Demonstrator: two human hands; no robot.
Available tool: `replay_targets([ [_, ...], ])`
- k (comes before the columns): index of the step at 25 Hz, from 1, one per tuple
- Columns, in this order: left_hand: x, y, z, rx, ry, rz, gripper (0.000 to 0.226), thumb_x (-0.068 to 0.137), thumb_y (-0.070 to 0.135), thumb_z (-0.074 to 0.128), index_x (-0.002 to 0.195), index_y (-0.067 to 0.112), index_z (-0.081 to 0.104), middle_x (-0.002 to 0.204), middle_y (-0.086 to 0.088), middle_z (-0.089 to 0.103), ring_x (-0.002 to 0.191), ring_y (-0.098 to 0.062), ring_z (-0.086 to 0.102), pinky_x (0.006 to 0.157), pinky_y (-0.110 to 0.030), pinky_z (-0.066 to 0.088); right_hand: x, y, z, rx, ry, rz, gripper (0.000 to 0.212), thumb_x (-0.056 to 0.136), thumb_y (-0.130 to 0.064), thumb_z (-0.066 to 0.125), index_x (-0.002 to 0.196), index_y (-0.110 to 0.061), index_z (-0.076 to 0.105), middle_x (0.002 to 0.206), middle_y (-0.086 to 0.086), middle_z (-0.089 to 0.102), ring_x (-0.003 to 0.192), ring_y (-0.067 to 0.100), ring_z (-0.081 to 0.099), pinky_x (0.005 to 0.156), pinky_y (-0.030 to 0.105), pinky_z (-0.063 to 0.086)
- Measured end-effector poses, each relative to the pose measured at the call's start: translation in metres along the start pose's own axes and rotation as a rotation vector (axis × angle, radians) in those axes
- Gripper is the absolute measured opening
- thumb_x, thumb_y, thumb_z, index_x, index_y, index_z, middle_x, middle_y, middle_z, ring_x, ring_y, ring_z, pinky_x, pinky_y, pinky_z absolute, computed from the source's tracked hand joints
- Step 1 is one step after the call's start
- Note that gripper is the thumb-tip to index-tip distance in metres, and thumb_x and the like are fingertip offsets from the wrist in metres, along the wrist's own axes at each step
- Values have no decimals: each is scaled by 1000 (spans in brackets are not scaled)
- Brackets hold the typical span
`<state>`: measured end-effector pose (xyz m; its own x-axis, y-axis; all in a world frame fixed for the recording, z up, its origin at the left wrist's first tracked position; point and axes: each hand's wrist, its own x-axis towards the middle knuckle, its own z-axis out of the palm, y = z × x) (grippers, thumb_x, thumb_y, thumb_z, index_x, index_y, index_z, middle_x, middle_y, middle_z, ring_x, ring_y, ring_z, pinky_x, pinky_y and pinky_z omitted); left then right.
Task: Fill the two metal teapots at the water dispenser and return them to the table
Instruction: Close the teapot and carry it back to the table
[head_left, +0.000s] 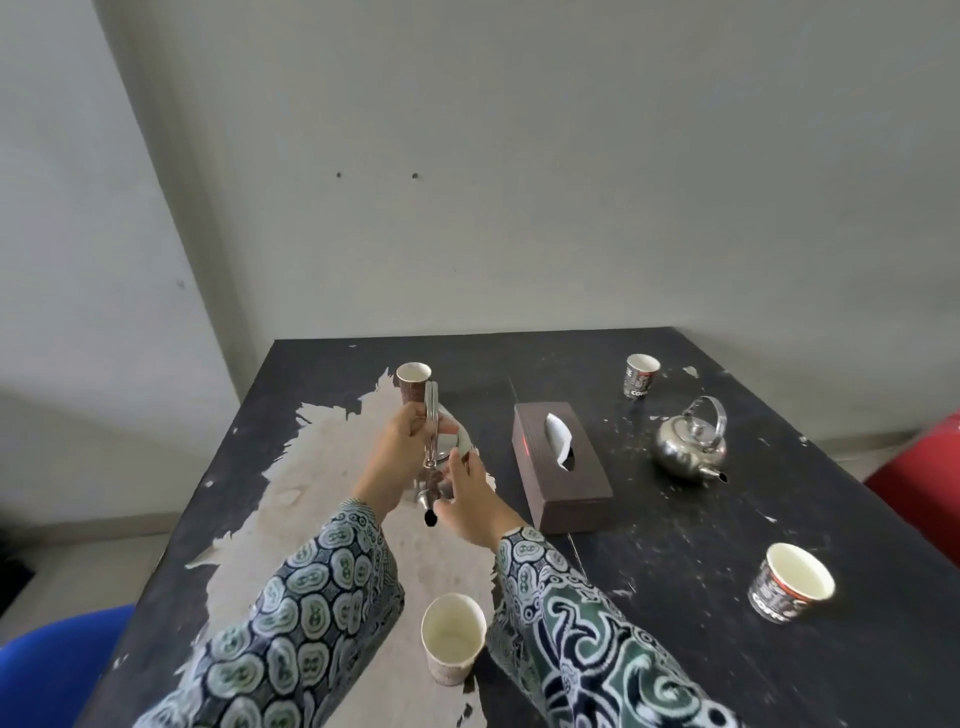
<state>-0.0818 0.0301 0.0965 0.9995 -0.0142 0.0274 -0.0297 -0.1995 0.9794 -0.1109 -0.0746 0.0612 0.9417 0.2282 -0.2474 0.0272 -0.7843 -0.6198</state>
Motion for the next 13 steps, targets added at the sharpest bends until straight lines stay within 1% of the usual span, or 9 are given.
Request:
replay_targets([
  [1, 8, -12, 3, -16, 9, -30, 18, 96, 6, 37, 88, 16, 50, 99, -11, 64, 80, -14, 58, 62, -19, 46, 10, 7, 3, -21, -24, -8, 71, 95, -20, 39, 143, -2, -10, 153, 22, -10, 141, 37, 13, 115, 45, 19],
  [3, 19, -32, 8, -31, 20, -66, 14, 96, 3, 36, 94, 10, 48, 93, -7, 64, 77, -9, 57, 55, -13, 47, 21, 18, 10, -58, -82, -32, 78, 94, -26, 45, 143, -3, -10, 154, 20, -14, 142, 35, 7, 115, 44, 18],
  [5, 26, -51, 12, -27, 28, -87, 14, 96, 3, 35, 97, 7, 48, 89, -4, 63, 75, -9, 56, 46, -8, 44, 32, 29, 18, -35, -133, 0, 91, 89, -33, 54, 144, -10, -16, 153, 14, -23, 143, 30, 14, 113, 42, 23],
  [7, 34, -68, 12, -22, 45, -116, 14, 97, 4, 35, 97, 7, 48, 89, -3, 62, 74, -11, 56, 43, -10, 44, 45, 39, 28, -35, -154, 2, 98, 86, -35, 58, 143, -14, -18, 152, 11, -26, 140, 27, 23, 110, 41, 30],
  [8, 37, -75, 11, -19, 49, -129, 15, 97, 5, 35, 95, 8, 49, 88, -3, 62, 73, -13, 56, 44, -14, 46, 50, 41, 33, -31, -158, 0, 98, 85, -35, 58, 143, -15, -19, 152, 10, -26, 139, 26, 27, 108, 40, 32],
  [10, 45, -89, 8, 4, 50, -157, 19, 97, 7, 35, 89, 14, 50, 86, -1, 62, 76, -17, 55, 55, -24, 46, 58, 43, 41, -21, -159, 8, 98, 85, -34, 59, 143, -14, -18, 152, 9, -27, 138, 26, 28, 108, 40, 34],
  [11, 48, -95, 6, 12, 47, -175, 21, 97, 8, 35, 86, 17, 50, 84, 0, 63, 77, -19, 54, 61, -28, 44, 62, 44, 45, -18, -156, 14, 98, 85, -34, 58, 143, -14, -18, 152, 9, -27, 139, 26, 28, 108, 40, 34],
  [13, 54, -105, 5, 9, 43, -214, 23, 97, 8, 36, 82, 19, 49, 82, -1, 62, 77, -19, 52, 64, -31, 42, 70, 47, 50, -29, -168, 31, 97, 85, -34, 58, 144, -13, -17, 153, 9, -26, 139, 26, 28, 108, 41, 34],
])
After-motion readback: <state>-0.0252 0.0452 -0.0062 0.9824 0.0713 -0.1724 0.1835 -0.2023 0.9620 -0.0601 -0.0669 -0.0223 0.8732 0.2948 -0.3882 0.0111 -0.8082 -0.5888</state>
